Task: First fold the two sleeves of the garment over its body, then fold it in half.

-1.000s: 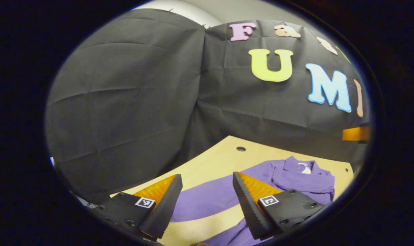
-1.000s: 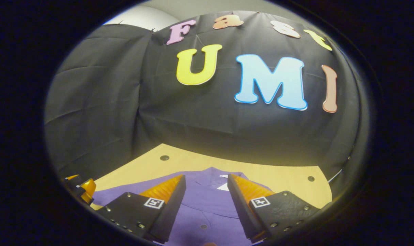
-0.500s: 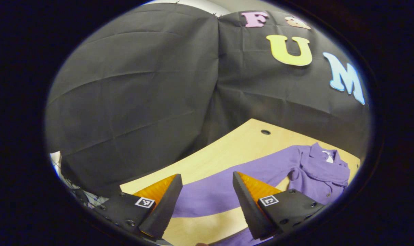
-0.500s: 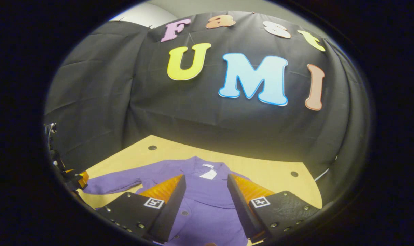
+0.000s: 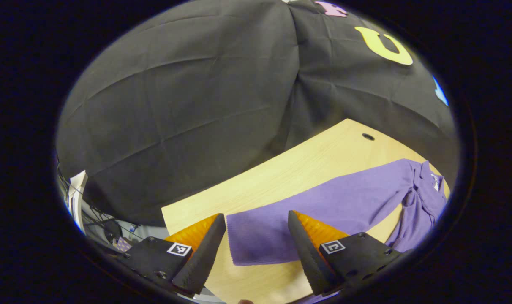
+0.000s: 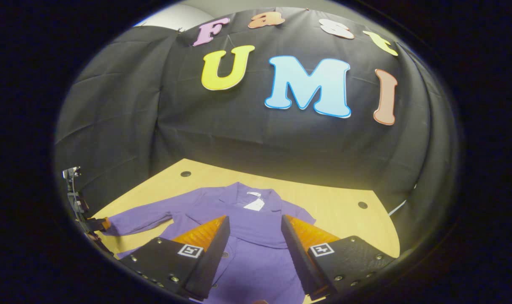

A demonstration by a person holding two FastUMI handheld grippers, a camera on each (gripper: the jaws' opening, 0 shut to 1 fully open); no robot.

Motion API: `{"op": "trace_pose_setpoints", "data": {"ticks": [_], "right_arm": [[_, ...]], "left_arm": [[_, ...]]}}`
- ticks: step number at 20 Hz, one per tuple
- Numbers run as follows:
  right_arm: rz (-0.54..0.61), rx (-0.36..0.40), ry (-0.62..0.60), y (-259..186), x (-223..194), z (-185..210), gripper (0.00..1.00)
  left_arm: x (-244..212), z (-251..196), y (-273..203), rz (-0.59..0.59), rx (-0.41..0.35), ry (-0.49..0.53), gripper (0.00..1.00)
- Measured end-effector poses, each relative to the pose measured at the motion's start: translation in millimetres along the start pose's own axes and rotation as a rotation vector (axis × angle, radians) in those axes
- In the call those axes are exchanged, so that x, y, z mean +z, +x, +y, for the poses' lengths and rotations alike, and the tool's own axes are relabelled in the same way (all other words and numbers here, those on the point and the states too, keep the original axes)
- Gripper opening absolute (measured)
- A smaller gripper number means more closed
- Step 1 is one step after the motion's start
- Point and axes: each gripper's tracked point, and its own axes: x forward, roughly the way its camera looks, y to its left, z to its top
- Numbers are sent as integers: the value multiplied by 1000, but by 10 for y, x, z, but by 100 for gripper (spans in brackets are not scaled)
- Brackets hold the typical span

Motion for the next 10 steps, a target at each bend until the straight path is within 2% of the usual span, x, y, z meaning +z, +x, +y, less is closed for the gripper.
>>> {"op": "trace_pose_setpoints", "data": {"ticks": [4, 8, 10], "right_arm": [[12, -14, 14, -1, -39, -84, 77], [8, -12, 15, -5, -42, -75, 77], [14, 1, 28, 7, -78, -30, 77]], "left_arm": [[-167, 41, 138, 63, -1, -12, 96], [-183, 12, 141, 53, -10, -8, 94], [-177, -27, 138, 35, -21, 12, 89]]}}
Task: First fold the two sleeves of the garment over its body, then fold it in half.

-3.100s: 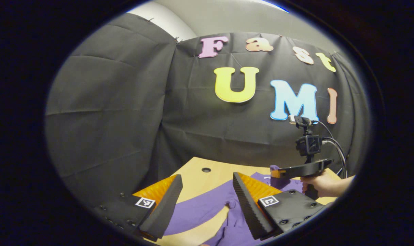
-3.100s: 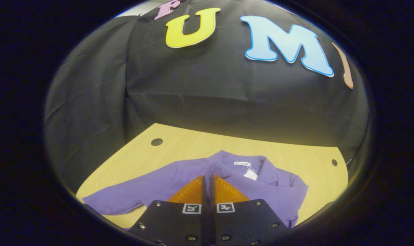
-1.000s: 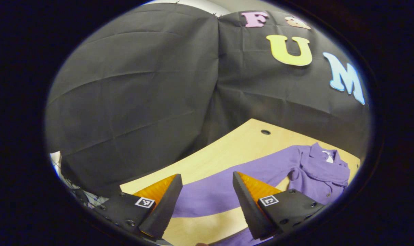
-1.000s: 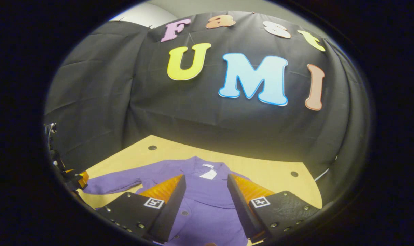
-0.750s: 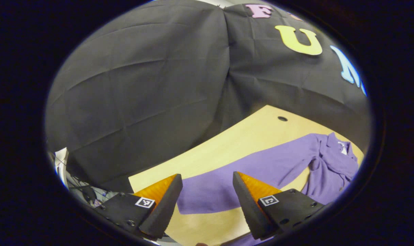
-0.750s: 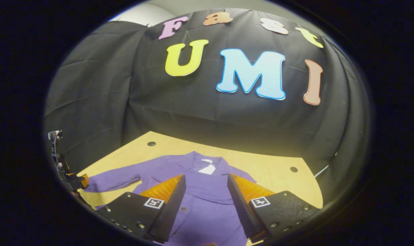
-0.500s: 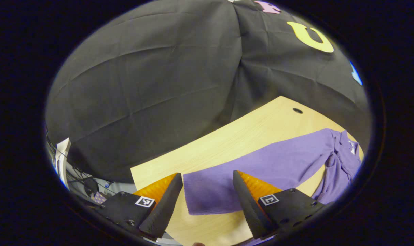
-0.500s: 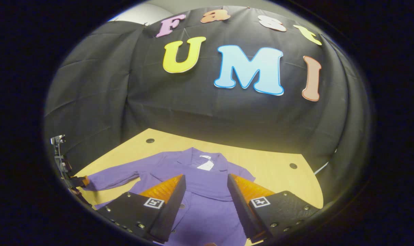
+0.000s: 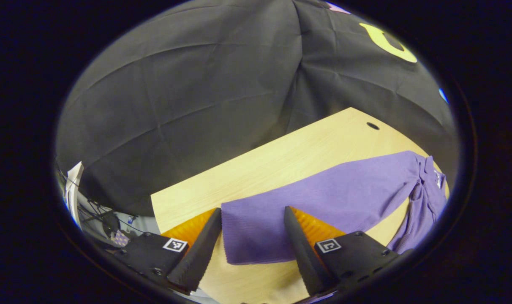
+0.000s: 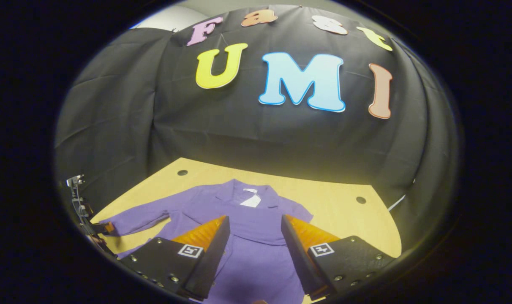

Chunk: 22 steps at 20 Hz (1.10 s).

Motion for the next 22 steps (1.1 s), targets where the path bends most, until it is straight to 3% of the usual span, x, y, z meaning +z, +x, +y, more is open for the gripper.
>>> {"op": "trace_pose_setpoints", "data": {"ticks": [3, 5, 6, 8, 9, 10, 16, 22], "right_arm": [[6, 15, 24, -1, -18, 30, 77], [1, 15, 31, -6, -14, 12, 77], [-2, 10, 32, -12, -9, -17, 77], [-12, 1, 41, -29, 12, -77, 77], [-16, -6, 47, -40, 26, -108, 77], [-21, -14, 51, -43, 27, -145, 77], [-24, -64, 52, -81, 21, -372, 76], [-23, -77, 57, -108, -24, -497, 77]], "left_arm": [[-1, -139, 33, -17, -21, 15, 70], [-8, -201, 49, -11, -25, 45, 47], [-10, -226, 55, -7, -57, 62, 47], [20, -276, 34, -1, -48, 79, 20], [34, -266, 20, -9, -48, 87, 20], [24, -278, 43, 6, -57, 83, 10], [152, -659, -220, 86, -250, -96, 7], [774, -1202, -572, -24, -364, -104, 7]]}}
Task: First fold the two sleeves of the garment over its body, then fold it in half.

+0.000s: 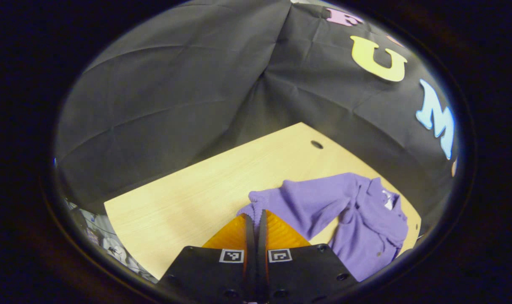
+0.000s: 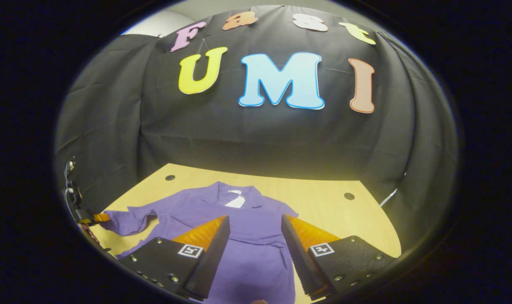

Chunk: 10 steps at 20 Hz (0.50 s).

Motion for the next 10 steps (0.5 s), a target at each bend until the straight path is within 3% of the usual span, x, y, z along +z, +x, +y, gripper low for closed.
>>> {"op": "trace_pose_setpoints", "data": {"ticks": [5, 10], "right_arm": [[-2, -18, 38, 7, -20, -160, 77], [-4, -53, 78, 0, -40, -412, 77]], "left_arm": [[401, -786, -136, -64, -96, 53, 7], [442, -1554, -140, -75, -182, 125, 7]]}}
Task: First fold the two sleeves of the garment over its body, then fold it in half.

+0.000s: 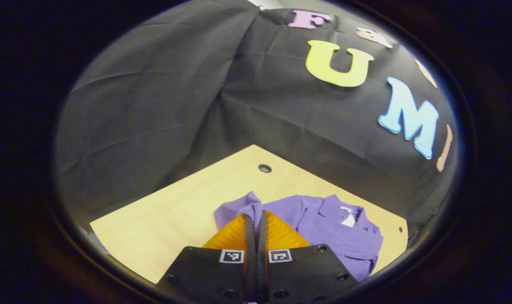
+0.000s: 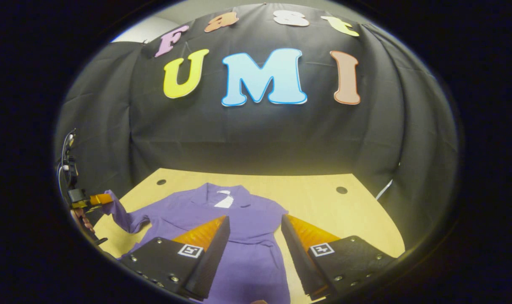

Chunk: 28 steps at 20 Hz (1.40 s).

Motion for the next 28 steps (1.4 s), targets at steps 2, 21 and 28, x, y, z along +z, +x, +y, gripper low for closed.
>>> {"op": "trace_pose_setpoints", "data": {"ticks": [2, 21, 28], "right_arm": [[-6, -19, 18, -12, 2, -103, 77], [68, -298, 105, -515, -430, -1251, 77], [98, -285, 116, -464, -549, -1244, 77]], "left_arm": [[17, -337, 51, -2, -44, 34, 6], [-1342, -3522, 173, 215, -535, 308, 6], [-1946, -3984, 305, 292, -564, 389, 6]]}}
